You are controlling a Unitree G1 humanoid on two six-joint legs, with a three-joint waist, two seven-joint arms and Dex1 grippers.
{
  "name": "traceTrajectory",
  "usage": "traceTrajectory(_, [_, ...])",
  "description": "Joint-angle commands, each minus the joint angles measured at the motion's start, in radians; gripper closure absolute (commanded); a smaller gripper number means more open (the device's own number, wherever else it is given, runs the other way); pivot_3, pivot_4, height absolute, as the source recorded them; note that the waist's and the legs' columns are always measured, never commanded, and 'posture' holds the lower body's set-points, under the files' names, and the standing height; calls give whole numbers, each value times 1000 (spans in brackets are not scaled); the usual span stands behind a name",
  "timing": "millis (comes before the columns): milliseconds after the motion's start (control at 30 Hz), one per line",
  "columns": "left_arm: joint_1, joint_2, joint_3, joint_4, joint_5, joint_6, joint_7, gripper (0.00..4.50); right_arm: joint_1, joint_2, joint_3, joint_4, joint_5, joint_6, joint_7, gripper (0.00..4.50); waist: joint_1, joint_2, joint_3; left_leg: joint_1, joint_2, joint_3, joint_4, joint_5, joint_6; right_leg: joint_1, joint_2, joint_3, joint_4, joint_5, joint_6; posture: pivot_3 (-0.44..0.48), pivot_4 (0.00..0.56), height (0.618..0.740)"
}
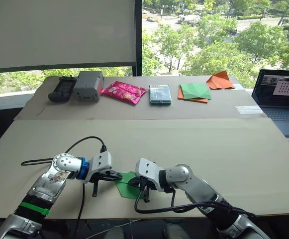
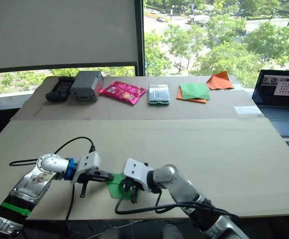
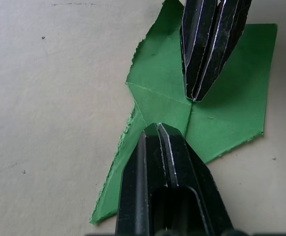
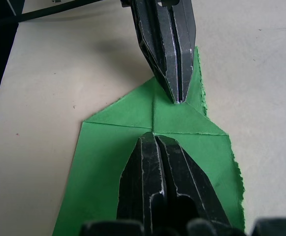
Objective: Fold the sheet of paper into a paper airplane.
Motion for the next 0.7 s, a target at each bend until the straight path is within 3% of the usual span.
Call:
traceTrajectory(33, [15,19,-10,15,26,4,2,4500,56,-62,24,72,-34,111,0,4438,1,0,-1,0,0,0,0,0,0,0,0,0,0,0,0,0,150,740])
traceTrajectory(700, [10,15,-20,32,34,-16,-7,4500,148,-139,-6,-12,11,253,-24,4438,10,0,-4,0,0,0,0,0,0,0,-1,0,-1,0,0,0,150,740])
